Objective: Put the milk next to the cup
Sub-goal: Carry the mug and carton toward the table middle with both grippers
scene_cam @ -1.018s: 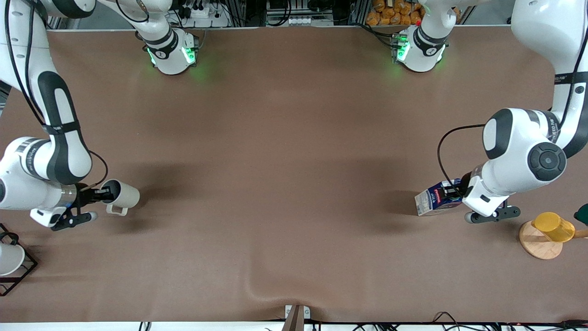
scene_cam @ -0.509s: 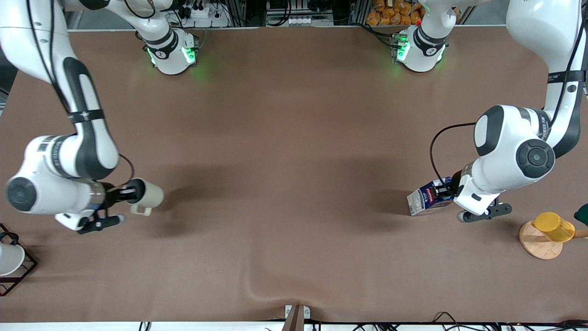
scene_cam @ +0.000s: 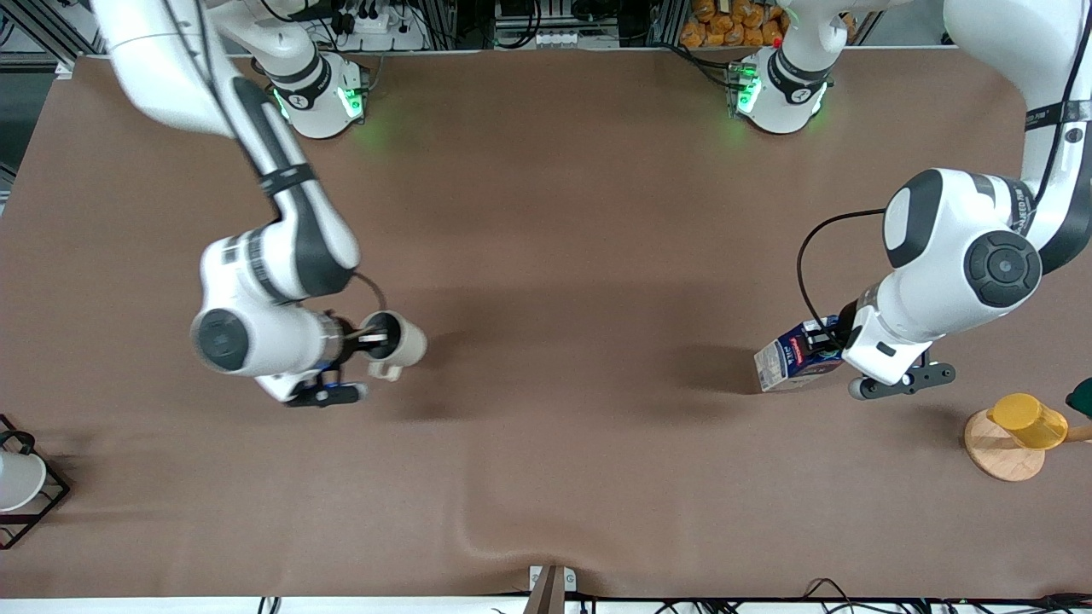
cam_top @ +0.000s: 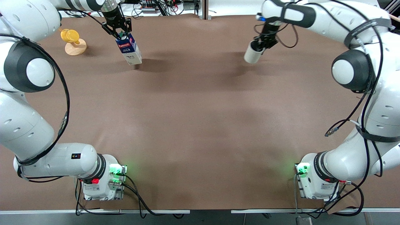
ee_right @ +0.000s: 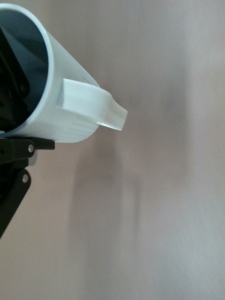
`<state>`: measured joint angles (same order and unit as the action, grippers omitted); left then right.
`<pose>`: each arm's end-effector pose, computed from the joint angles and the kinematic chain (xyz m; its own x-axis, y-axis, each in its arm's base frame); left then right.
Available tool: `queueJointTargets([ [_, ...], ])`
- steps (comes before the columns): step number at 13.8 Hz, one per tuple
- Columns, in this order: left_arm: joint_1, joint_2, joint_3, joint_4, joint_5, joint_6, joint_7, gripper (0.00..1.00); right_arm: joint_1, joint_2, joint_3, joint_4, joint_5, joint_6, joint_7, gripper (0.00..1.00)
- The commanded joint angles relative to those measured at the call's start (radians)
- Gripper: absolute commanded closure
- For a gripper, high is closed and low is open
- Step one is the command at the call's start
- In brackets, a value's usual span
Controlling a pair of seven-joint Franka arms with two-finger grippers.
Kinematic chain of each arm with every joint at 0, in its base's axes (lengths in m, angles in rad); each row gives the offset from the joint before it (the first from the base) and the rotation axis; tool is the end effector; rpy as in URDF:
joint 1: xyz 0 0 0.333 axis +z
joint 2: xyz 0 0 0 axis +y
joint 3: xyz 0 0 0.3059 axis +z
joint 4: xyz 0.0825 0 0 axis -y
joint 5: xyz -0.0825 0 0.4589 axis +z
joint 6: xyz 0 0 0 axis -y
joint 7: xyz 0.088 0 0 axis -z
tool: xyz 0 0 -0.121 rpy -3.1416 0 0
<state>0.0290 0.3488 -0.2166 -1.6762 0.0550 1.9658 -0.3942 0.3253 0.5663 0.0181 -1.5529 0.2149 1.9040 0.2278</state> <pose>0.7014 -0.1188 0.3442 0.9796 0.1933 -0.0558 0.1938 -0.9810 0.0027 0.6812 0.2617 0.2430 0.9653 0.0386 -0.2581 0.0030 -0.9906 -0.1367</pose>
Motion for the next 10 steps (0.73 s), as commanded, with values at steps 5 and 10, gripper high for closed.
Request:
queueJointTargets([
  [5,0.006,-0.042,-0.033,0.001,-0.015,-0.024,-0.026,0.5,0.201,0.053,-0.013,0.026,0.014,0.138,0.321,1.0],
  [10,0.008,-0.056,-0.078,0.001,-0.014,-0.044,-0.087,0.5,0.336,0.179,-0.013,0.122,0.009,0.257,0.387,1.0],
])
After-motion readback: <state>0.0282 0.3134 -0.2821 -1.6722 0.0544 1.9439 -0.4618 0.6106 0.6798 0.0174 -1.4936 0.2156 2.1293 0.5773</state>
